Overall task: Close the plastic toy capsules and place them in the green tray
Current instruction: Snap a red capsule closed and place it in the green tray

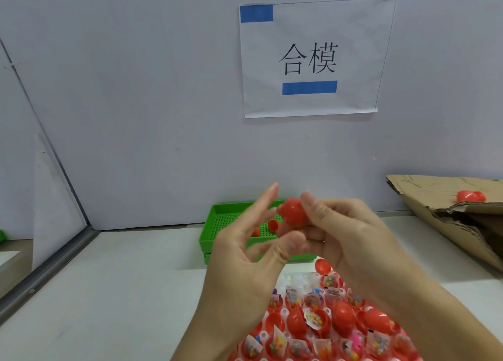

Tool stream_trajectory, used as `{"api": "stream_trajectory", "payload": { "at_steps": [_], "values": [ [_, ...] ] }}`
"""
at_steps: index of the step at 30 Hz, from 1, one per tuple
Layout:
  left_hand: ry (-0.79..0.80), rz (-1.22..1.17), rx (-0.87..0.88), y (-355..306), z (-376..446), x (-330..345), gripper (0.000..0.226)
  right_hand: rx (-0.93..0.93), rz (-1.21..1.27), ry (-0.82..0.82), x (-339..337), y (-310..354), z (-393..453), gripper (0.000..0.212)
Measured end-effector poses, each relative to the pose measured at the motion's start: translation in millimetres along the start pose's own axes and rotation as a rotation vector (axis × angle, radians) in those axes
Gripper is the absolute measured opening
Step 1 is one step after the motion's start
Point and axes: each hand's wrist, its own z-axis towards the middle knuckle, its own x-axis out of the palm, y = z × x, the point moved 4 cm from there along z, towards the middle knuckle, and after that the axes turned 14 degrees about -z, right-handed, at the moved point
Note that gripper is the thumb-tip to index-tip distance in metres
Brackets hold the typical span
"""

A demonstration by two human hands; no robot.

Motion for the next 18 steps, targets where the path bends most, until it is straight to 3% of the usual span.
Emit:
{"api": "stream_trajectory", "payload": {
  "at_steps": [5, 11, 14, 18],
  "values": [
    [-0.066, 0.112, 0.147, -6, 0, -2, 0.029, 0.201, 0.128, 0.116, 6, -7, -2, 0.050],
    [-0.137, 0.134, 0.204, -11, 1, -5, 0.021, 0.208, 0.124, 0.055, 11, -4, -3, 0.050],
    [-0.176, 0.312, 0.255, -12, 0, -8, 0.024, 0.143, -0.081, -0.047, 10, 4, -9, 0.028],
    [-0.075, 0.486, 0.274, -5, 1, -2, 0.039, 0.184, -0.351, -0.159, -4, 2, -16, 0.015]
  ]
}}
